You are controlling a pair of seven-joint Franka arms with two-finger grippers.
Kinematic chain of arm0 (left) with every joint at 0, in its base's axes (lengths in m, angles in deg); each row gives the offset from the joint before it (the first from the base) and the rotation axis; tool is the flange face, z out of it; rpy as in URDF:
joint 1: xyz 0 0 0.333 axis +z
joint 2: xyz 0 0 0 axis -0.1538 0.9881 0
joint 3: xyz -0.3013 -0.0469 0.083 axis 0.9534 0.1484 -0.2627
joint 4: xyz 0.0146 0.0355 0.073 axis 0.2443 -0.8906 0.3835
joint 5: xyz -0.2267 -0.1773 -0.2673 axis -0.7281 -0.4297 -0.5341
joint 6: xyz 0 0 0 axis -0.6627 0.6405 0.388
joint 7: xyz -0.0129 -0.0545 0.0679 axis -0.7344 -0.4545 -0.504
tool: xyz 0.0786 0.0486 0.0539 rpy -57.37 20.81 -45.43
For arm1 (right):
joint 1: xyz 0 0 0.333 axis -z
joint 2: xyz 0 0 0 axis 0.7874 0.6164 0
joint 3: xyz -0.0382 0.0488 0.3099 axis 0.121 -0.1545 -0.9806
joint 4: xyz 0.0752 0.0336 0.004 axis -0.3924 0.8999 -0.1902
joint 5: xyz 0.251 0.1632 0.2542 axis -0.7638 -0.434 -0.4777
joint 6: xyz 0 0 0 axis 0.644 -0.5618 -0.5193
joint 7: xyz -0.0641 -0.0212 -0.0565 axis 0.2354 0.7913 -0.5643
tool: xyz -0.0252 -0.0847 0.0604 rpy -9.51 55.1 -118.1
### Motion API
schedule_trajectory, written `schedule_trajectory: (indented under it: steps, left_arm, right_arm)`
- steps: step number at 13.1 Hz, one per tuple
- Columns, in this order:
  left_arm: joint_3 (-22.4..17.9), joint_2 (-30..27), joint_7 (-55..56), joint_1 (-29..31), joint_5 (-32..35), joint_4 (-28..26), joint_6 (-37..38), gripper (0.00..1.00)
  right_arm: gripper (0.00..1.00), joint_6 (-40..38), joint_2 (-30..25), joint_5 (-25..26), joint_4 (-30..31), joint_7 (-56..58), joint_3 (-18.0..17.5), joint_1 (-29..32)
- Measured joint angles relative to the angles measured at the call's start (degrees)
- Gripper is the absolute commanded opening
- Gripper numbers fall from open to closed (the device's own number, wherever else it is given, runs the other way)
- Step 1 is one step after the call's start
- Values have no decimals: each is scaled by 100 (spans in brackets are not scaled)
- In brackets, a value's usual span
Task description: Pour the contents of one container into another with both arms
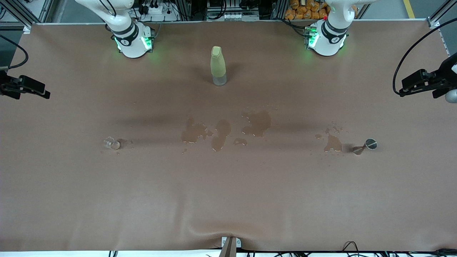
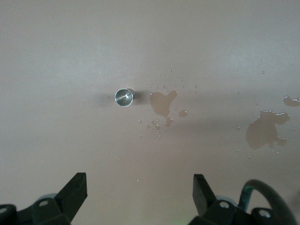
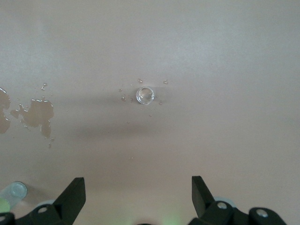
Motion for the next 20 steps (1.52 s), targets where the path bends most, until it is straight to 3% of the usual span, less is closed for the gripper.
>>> schedule_trajectory:
  steps: [15, 20]
  left_arm:
    - [-36, 59, -421, 251, 0, -14, -93, 100]
    - [-51, 299, -1451, 748, -3, 187, -155, 100]
  right_arm:
    - [100, 31, 0, 67, -56, 0, 16, 28]
    - [100, 34, 0, 108, -164, 0, 49, 44]
